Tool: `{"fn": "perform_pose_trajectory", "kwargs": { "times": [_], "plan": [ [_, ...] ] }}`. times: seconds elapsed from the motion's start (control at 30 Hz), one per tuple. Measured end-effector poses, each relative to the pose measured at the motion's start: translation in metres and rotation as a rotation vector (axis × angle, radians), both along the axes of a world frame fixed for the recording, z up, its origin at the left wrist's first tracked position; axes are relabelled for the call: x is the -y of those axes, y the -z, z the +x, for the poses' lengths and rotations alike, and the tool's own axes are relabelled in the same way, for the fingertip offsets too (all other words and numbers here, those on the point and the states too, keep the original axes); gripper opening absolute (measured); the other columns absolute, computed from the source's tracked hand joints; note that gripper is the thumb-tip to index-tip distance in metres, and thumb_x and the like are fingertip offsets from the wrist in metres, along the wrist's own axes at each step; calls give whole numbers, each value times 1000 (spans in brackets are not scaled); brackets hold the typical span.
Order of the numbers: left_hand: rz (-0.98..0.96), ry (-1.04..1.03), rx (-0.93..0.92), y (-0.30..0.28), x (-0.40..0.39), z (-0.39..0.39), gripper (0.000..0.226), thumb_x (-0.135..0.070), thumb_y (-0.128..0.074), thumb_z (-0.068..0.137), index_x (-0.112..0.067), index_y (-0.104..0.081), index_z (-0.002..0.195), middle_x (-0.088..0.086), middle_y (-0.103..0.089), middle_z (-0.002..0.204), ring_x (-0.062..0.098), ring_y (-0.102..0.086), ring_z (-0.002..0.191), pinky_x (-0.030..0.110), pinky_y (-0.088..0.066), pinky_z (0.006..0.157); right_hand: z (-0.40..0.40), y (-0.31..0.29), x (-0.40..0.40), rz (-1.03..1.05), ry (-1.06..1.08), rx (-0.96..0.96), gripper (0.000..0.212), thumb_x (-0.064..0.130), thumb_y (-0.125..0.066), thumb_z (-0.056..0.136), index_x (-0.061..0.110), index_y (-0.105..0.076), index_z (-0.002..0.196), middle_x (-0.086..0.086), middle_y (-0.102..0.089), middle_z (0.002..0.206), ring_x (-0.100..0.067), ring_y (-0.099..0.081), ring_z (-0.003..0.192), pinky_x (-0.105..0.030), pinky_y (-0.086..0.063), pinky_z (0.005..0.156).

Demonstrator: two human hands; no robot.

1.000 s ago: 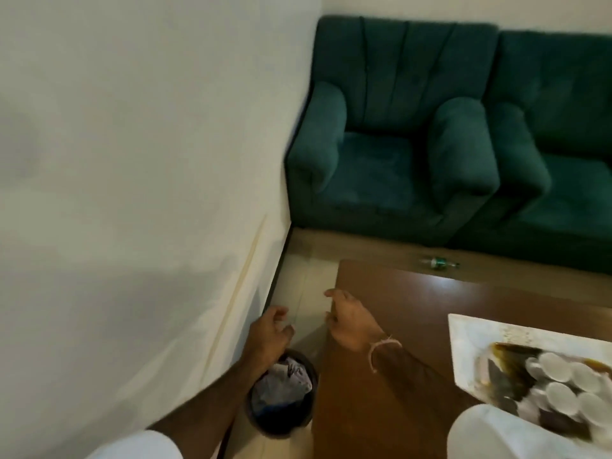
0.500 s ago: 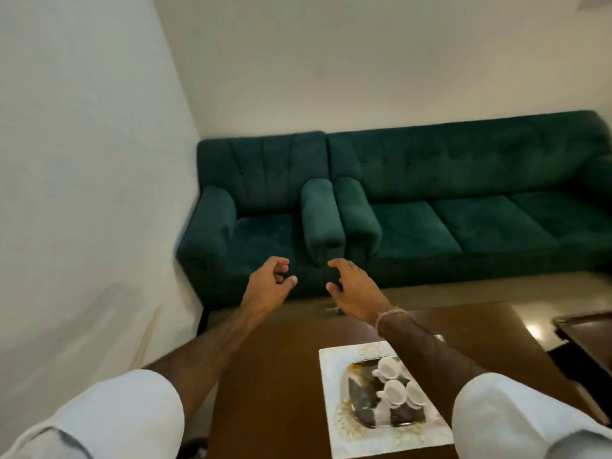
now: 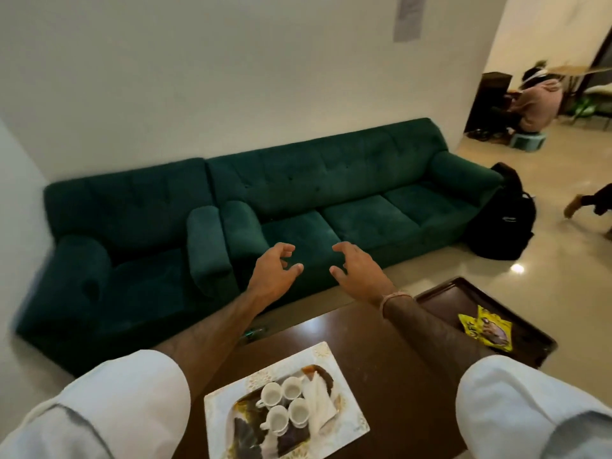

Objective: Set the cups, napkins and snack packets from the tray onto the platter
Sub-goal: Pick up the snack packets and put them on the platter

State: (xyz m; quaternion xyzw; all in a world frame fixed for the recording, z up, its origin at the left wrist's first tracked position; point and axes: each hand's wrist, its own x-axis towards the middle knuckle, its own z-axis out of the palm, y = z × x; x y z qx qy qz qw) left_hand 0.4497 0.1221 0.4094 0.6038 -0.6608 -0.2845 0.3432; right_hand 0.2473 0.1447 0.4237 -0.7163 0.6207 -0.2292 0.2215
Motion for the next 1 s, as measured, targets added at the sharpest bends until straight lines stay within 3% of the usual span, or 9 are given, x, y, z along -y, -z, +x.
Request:
{"fn": "perform_pose_trajectory", "kwargs": {
  "times": [0.23, 0.5, 0.63, 0.73, 0.83, 0.93, 1.0],
  "plan": [
    [101, 143, 13, 36, 68, -126, 52, -27, -72, 85, -20, -53, 134, 1, -58, 130, 14, -57, 107, 27, -48, 87, -126, 28, 40, 49, 175, -3, 49, 29, -57, 95, 17, -42, 140, -6, -49, 143, -21, -51, 126, -33, -41, 103],
    [291, 290, 35, 116, 104, -260, 48, -27, -70, 87, -21, -53, 131, 0, -57, 129, 12, -54, 112, 27, -47, 88, -269, 89, 61, 202, 359, 20, 46, 23, -59, 92, 11, -48, 135, -12, -57, 132, -28, -55, 120, -34, -42, 103],
    [457, 341, 22, 170, 107, -323, 42, -20, -69, 88, -19, -55, 127, 0, -58, 120, 19, -59, 109, 28, -52, 86, -343, 139, 69, 279, 401, -7, 48, 21, -57, 94, 5, -45, 138, -15, -50, 139, -30, -48, 130, -33, -36, 108],
    [546, 342, 26, 220, 113, -375, 39, -15, -71, 85, -17, -58, 122, -3, -57, 112, 20, -57, 111, 25, -50, 86, -401, 186, 78, 348, 426, -15, 46, 21, -58, 94, 7, -46, 136, -13, -51, 138, -28, -50, 129, -31, -37, 104],
    [645, 323, 24, 270, 121, -421, 32, -21, -74, 82, -29, -59, 109, -7, -61, 108, 13, -59, 101, 34, -54, 87, -454, 233, 86, 424, 452, -2, 41, 18, -60, 93, 8, -50, 132, -12, -54, 135, -29, -51, 127, -30, -36, 100],
    [718, 312, 39, 324, 134, -474, 25, -22, -76, 80, -28, -58, 96, -5, -65, 94, 17, -64, 91, 40, -56, 85, -505, 288, 92, 498, 493, -3, 40, 21, -62, 92, 7, -52, 127, -15, -57, 132, -32, -52, 124, -36, -41, 100],
    [766, 278, 33, 348, 141, -506, 22, -23, -78, 78, -27, -59, 90, -1, -68, 89, 19, -66, 86, 33, -55, 77, -533, 322, 95, 545, 517, 0, 42, 23, -65, 90, 6, -53, 127, -15, -58, 130, -32, -53, 123, -35, -41, 99]
  ]
}}
